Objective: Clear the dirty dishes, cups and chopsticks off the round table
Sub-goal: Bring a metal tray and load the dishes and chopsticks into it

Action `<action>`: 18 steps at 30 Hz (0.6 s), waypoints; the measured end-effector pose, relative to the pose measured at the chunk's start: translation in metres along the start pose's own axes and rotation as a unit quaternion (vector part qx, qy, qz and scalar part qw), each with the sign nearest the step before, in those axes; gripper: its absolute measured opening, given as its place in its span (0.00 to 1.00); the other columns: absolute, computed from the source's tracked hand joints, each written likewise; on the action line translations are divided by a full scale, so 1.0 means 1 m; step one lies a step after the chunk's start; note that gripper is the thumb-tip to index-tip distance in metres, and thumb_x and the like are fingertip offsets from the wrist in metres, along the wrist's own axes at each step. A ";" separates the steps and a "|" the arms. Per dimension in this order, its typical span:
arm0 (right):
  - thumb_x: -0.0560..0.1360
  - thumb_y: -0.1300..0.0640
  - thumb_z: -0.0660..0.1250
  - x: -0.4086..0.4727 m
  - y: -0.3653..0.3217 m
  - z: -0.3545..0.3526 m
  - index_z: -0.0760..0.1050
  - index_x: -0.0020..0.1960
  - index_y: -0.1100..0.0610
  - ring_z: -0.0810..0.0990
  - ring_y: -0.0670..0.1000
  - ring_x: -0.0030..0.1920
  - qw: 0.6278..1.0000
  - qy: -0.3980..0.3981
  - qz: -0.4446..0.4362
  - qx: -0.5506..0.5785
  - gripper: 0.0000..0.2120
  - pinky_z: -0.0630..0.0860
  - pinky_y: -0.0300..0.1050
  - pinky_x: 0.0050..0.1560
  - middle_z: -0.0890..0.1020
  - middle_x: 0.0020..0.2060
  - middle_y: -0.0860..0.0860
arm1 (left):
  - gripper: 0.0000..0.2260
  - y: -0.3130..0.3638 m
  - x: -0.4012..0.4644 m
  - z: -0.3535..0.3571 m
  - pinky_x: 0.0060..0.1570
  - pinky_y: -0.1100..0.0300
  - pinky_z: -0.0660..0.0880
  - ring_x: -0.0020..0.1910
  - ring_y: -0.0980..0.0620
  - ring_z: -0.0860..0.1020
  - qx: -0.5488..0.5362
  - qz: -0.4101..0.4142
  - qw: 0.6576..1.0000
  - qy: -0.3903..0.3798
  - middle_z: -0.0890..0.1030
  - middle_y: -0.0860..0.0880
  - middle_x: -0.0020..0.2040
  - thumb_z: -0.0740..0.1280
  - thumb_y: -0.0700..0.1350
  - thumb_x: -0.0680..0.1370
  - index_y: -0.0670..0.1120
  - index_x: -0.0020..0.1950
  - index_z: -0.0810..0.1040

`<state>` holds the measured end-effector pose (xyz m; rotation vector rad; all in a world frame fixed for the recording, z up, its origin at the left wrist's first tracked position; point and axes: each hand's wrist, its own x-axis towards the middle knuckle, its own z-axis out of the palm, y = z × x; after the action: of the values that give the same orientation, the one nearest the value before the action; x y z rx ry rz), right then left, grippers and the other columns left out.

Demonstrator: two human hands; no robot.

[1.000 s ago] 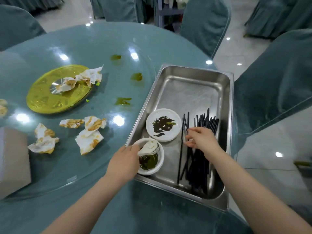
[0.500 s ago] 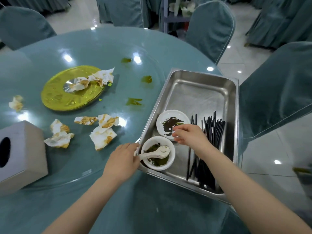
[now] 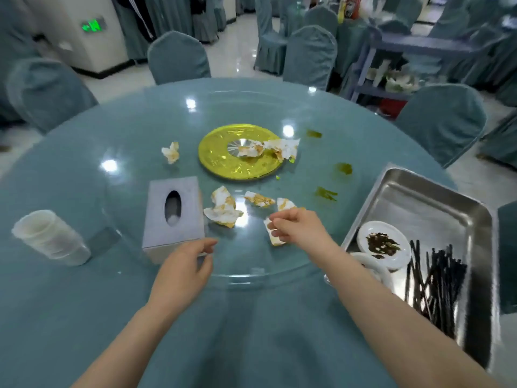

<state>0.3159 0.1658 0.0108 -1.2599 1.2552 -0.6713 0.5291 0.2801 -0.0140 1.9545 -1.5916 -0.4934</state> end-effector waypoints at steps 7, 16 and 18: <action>0.74 0.64 0.68 0.016 -0.036 0.142 0.78 0.45 0.55 0.80 0.49 0.39 0.993 -0.106 -0.022 -0.055 0.05 0.76 0.35 0.39 0.83 0.43 0.55 | 0.13 -0.112 -0.023 -0.074 0.51 0.64 0.67 0.48 0.59 0.74 -0.031 -0.104 0.988 0.112 0.82 0.54 0.51 0.66 0.38 0.76 0.48 0.59 0.79; 0.73 0.60 0.71 0.026 -0.032 0.290 0.72 0.63 0.56 0.79 0.40 0.41 0.971 -0.192 -0.047 -0.137 0.19 0.74 0.26 0.39 0.82 0.48 0.51 | 0.50 -0.266 -0.067 -0.089 0.70 0.46 0.61 0.74 0.41 0.59 0.025 -0.350 0.936 -0.036 0.59 0.44 0.76 0.76 0.58 0.66 0.45 0.78 0.51; 0.73 0.59 0.72 0.030 -0.030 0.313 0.69 0.66 0.54 0.79 0.41 0.45 0.966 -0.206 -0.048 -0.150 0.24 0.73 0.26 0.38 0.80 0.55 0.52 | 0.59 -0.282 -0.078 -0.079 0.71 0.39 0.55 0.77 0.41 0.47 0.062 -0.381 0.916 -0.106 0.44 0.47 0.79 0.74 0.66 0.61 0.51 0.78 0.39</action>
<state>0.6233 0.2308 -0.0207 -1.6208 0.9740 -0.2655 0.7740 0.4089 -0.1364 2.6708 -0.9200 -0.9475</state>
